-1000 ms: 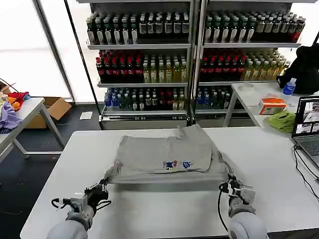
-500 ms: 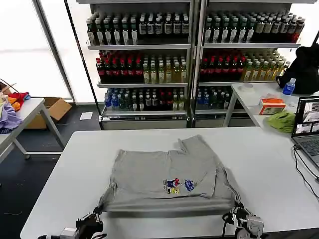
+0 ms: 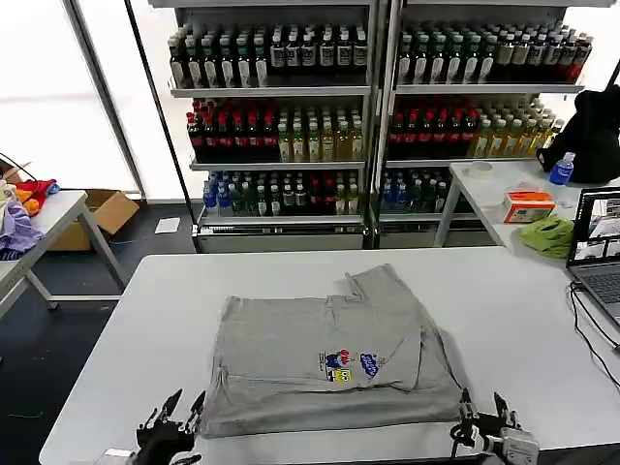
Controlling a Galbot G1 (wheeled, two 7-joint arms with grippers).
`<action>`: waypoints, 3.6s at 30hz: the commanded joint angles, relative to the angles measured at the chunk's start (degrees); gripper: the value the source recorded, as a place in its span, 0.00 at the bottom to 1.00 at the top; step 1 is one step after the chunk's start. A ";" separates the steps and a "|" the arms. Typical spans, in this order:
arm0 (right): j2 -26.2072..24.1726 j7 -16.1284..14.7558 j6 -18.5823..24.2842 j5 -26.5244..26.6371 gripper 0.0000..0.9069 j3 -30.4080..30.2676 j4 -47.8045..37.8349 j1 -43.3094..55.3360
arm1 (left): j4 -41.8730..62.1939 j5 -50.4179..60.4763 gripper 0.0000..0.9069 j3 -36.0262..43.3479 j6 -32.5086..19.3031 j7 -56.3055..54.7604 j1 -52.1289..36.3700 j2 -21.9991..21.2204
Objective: Fold and organize the clothes.
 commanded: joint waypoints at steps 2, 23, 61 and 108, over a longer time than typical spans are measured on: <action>-1.17 -8.84 2.19 0.40 1.00 4.04 -5.54 14.34 | 1.11 -6.64 1.00 -4.77 -2.78 6.54 -14.68 2.02; -14.61 -26.83 -0.67 1.30 1.00 -31.27 -43.86 58.70 | 34.55 -12.09 1.00 12.86 2.13 14.34 -47.71 10.16; 2.96 -25.62 -0.62 -0.84 1.00 -24.47 -66.86 64.46 | 52.20 -4.44 1.00 19.15 2.46 9.93 -56.27 7.68; 5.13 -26.02 -0.55 -3.39 0.00 -21.45 -63.53 56.89 | 52.90 -4.88 0.01 18.48 2.36 10.63 -53.52 4.35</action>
